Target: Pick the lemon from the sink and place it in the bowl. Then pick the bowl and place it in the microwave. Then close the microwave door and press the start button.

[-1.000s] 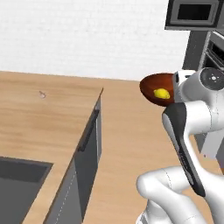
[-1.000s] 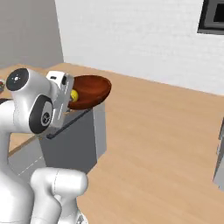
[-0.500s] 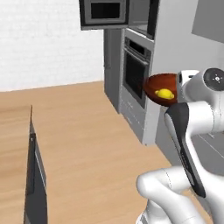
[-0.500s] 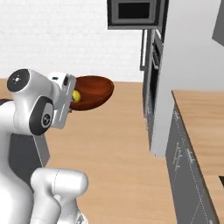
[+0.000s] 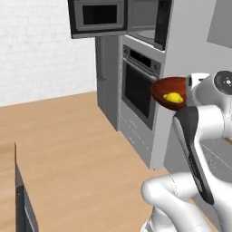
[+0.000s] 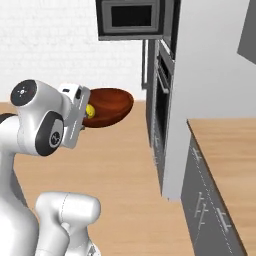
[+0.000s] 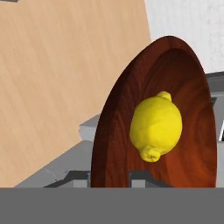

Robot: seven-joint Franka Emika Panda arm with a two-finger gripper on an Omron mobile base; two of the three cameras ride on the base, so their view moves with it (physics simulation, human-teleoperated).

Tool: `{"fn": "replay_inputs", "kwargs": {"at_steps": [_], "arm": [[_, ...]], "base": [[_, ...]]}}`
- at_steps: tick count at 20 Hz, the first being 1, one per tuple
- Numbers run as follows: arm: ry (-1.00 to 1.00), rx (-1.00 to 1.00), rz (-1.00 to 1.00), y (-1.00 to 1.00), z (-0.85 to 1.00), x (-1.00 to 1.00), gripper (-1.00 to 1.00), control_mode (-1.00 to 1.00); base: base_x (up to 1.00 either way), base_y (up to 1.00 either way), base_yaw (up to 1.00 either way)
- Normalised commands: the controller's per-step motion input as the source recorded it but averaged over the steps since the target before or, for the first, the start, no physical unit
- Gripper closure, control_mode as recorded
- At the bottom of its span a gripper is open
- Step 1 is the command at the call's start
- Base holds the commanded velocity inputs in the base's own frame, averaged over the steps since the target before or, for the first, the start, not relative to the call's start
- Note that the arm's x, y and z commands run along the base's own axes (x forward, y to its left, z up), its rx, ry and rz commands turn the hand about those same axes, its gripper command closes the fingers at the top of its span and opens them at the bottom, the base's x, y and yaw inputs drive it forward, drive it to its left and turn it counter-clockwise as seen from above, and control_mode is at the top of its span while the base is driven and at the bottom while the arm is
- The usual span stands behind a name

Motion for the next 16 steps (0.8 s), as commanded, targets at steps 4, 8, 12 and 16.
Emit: {"fn": "replay_inputs", "kwargs": {"at_steps": [4,8,12,16], "arm": [[0.0,0.0,0.0,0.0,0.0,0.0,1.0,1.0],[0.0,0.0,0.0,0.0,0.0,0.0,1.0,1.0],[0.0,0.0,0.0,0.0,0.0,0.0,1.0,1.0],[0.0,0.0,0.0,0.0,0.0,0.0,1.0,1.0]], "base": [[1.0,0.26,-0.18],[1.0,0.31,-0.28],[1.0,0.46,-0.34],[0.76,0.61,-0.41]]}}
